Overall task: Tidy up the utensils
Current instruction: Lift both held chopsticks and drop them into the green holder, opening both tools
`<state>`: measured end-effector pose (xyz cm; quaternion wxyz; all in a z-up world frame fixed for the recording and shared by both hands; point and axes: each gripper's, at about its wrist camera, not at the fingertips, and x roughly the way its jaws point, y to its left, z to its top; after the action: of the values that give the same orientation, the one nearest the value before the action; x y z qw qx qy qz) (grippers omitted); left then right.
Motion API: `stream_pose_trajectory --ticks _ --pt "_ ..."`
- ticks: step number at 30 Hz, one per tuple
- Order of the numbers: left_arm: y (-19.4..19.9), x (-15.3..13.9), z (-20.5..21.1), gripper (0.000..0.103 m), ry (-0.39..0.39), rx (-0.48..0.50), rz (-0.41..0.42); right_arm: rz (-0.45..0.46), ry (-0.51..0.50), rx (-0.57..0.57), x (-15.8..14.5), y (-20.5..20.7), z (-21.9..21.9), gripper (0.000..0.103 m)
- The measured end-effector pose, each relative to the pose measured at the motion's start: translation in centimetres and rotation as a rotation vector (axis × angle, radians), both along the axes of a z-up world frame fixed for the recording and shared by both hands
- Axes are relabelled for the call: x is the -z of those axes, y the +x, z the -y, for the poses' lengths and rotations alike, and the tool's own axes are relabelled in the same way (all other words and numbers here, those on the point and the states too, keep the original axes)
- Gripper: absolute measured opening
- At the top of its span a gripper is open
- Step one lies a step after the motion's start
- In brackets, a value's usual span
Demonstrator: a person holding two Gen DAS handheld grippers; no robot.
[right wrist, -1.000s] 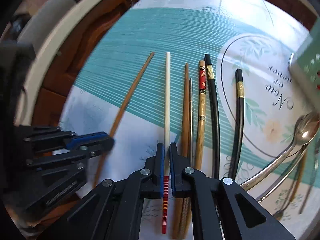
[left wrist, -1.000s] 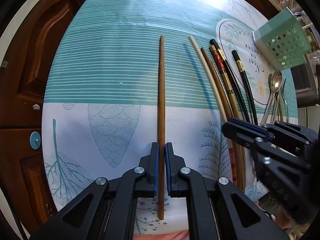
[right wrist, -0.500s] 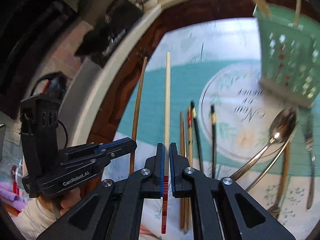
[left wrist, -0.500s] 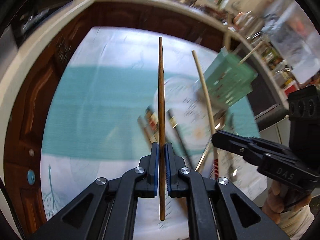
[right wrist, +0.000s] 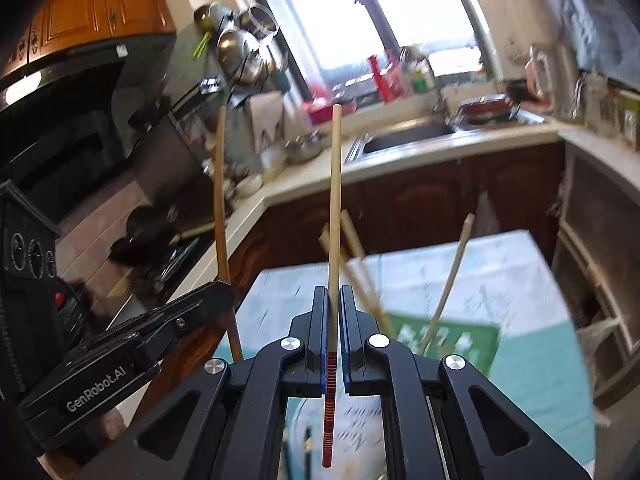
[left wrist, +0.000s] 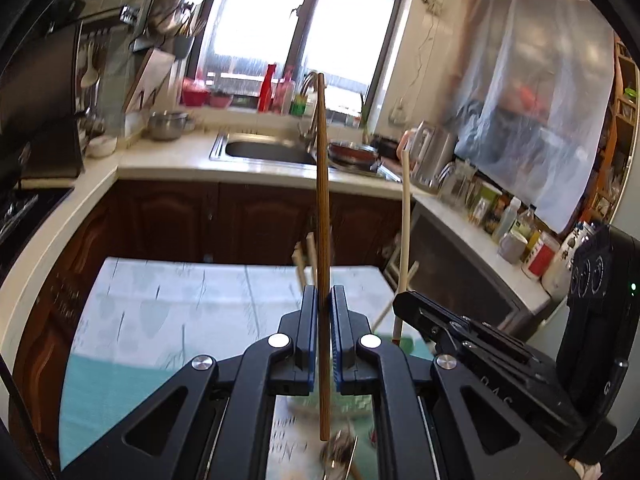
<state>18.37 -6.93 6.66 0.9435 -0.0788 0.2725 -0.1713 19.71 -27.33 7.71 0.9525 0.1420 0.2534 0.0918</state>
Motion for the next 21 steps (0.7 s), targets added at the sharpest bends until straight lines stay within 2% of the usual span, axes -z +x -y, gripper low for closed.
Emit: stream_pose_trajectory --ticks 5,9,16,21 --pt "2.5 0.7 2.5 0.004 -0.015 -0.015 0.052 0.092 -0.006 0.071 -0.8 2.3 4.3 0.005" --pt "4.3 2.0 3.4 0.004 -0.027 -0.023 0.079 0.145 -0.051 0.083 0.5 4.5 5.8 0.005" --pt "6.5 5.4 4.0 0.004 -0.057 -0.006 0.068 0.188 -0.09 0.008 6.0 8.7 4.6 0.005" --pt "6.6 7.9 4.0 0.004 -0.06 0.005 0.057 0.175 -0.109 -0.049 10.8 9.2 3.8 0.005"
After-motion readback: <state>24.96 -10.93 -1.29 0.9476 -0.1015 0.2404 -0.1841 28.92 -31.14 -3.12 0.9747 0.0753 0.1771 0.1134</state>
